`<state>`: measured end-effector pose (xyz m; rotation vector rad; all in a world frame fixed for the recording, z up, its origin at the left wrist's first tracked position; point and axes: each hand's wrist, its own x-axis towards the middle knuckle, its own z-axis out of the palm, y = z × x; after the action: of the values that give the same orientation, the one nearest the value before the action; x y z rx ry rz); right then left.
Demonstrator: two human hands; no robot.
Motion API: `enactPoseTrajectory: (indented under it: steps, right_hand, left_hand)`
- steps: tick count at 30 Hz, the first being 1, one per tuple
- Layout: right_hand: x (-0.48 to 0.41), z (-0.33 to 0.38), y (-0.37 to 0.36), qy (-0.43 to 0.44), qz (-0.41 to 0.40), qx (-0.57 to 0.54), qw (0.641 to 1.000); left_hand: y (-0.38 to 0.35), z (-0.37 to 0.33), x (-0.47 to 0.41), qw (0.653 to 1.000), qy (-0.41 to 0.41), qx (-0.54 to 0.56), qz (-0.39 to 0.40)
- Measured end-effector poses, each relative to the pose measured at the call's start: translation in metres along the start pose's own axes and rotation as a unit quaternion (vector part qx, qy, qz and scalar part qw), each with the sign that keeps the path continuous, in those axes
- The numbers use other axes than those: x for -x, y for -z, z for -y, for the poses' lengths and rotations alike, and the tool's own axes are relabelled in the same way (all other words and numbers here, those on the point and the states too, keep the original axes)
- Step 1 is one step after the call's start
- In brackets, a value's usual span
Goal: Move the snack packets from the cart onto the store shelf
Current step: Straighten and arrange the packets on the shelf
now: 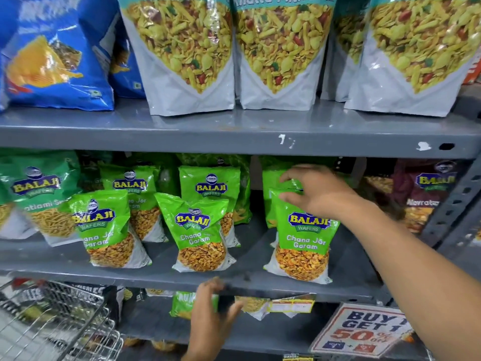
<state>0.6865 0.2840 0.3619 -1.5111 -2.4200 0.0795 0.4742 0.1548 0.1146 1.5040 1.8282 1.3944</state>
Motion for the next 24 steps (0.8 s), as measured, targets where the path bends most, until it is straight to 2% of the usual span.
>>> enactPoseTrajectory:
  steps: [2,4,7,9,12,16,24]
  right_hand:
    - [-0.014,0.024,-0.009,0.047,-0.005,-0.021,0.999]
    - [-0.027,0.050,-0.018,0.068,0.007,-0.063,0.996]
    - [-0.044,0.080,-0.033,0.060,0.077,-0.094,0.991]
    - [-0.053,0.092,-0.042,0.053,0.100,-0.091,0.989]
    - [-0.066,0.102,-0.053,0.060,0.101,-0.064,0.991]
    - [-0.074,0.100,-0.047,0.063,0.076,-0.033,0.995]
    - [-0.077,0.107,-0.050,0.006,0.041,-0.041,0.998]
  left_hand:
    - [0.029,0.023,-0.008,0.996,0.011,-0.037,-0.079]
    - [0.055,0.034,-0.028,0.993,0.030,-0.068,-0.095]
    - [0.076,0.027,-0.066,0.996,0.077,-0.008,0.053]
    - [0.084,0.023,-0.087,0.989,0.063,-0.021,0.132]
    - [0.092,0.026,-0.108,0.985,0.032,-0.070,0.153]
    - [0.094,0.038,-0.118,0.979,0.043,-0.051,0.194]
    - [0.090,0.048,-0.129,0.970,0.057,-0.061,0.228]
